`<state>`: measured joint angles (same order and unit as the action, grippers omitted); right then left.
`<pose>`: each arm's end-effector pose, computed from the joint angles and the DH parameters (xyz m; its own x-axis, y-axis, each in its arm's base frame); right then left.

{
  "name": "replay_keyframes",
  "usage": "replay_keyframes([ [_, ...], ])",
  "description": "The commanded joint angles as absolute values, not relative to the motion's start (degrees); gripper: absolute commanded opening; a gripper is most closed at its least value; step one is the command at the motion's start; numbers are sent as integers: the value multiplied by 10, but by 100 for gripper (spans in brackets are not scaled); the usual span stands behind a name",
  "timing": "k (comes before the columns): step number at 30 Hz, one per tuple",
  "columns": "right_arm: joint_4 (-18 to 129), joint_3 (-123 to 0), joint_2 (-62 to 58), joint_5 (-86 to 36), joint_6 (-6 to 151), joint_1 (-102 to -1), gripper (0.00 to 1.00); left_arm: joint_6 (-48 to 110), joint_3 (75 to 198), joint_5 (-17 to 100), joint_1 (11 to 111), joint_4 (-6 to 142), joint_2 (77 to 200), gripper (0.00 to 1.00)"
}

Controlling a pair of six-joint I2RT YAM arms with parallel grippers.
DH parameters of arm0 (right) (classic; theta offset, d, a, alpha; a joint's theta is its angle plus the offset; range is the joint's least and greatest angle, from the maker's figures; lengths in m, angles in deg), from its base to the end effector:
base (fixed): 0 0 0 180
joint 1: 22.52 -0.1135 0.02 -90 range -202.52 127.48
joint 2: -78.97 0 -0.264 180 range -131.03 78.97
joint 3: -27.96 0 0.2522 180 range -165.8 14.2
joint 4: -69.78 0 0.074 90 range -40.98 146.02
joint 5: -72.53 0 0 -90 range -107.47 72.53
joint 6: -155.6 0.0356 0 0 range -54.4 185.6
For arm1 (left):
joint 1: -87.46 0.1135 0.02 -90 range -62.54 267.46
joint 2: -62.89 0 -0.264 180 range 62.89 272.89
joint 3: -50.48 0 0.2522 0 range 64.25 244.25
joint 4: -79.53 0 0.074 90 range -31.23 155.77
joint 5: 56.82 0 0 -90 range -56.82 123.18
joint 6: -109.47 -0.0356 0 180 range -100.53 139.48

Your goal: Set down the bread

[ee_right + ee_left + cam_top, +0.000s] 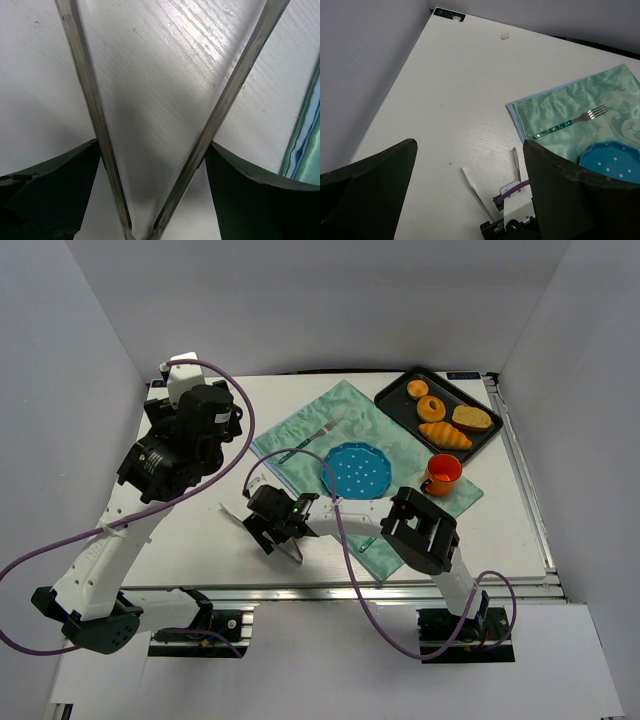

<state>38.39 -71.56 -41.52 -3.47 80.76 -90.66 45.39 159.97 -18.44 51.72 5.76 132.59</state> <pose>0.1777 0.4198 0.1648 -0.5057 -0.5790 -0.6395 -0.7390 0.6732 -0.0252 0.1802 -0.0953 0.4688 -0.3359 -0.0926 -0.9373 -0.3467 0.9375 0.0316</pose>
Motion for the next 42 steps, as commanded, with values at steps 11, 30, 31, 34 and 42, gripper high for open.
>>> replay_keyframes([
  [11, 300, -772, -392, -23, 854, -910, 49, 424, 1640, -218, 517, 54, 1322, 98],
  [30, 37, -979, -206, -67, 998, -629, 53, 377, 1682, -241, 517, 112, 1322, 98],
  [31, 29, -983, -204, -67, 991, -603, 53, 377, 1677, -238, 517, 115, 1322, 98],
  [34, 17, -988, -203, -90, 964, -499, 53, 375, 1671, -219, 517, 125, 1329, 98],
  [42, 22, -993, -249, -167, 872, -299, 53, 357, 1654, -186, 517, 143, 1356, 98],
])
